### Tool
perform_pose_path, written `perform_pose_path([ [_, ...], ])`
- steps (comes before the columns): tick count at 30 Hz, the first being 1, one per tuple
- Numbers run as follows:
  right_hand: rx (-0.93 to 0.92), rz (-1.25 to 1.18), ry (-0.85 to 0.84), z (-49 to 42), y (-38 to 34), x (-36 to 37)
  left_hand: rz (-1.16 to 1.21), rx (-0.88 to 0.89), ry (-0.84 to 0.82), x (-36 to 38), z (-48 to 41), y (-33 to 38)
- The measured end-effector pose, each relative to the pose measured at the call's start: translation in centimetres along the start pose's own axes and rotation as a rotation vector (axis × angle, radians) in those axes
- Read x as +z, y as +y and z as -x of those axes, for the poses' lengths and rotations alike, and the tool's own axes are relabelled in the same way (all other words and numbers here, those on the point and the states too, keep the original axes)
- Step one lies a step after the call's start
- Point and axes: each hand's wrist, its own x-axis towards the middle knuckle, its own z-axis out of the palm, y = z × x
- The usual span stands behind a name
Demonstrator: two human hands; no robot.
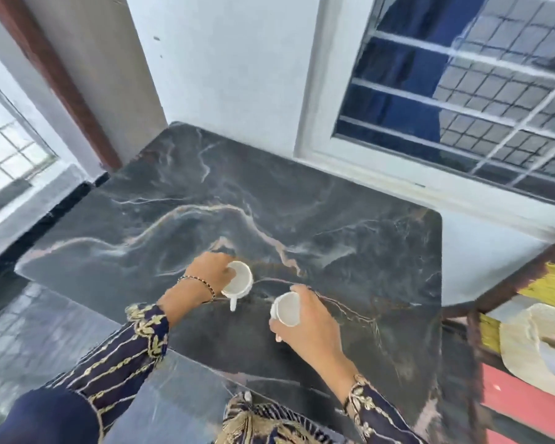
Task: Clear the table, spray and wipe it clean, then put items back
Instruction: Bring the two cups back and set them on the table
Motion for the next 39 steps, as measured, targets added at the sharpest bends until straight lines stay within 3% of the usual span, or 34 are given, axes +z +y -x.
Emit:
perform_pose_path([
  [10,0.005,0.115,-0.003,-1.7,-5.4,4.0,-0.044,-0.06,-0.033,-0.9,-2.5,-7.9],
  [25,0.002,0.21,0.008,-1.7,-6.9,6.4,-0.012,-0.043,-0.045,-1.1,-2.8,-9.4],
  [39,-0.011,0.078,0.011,0.0,-4.8,3.7,-0.296,-0.122,-0.038,-2.1,-1.3,-6.7],
])
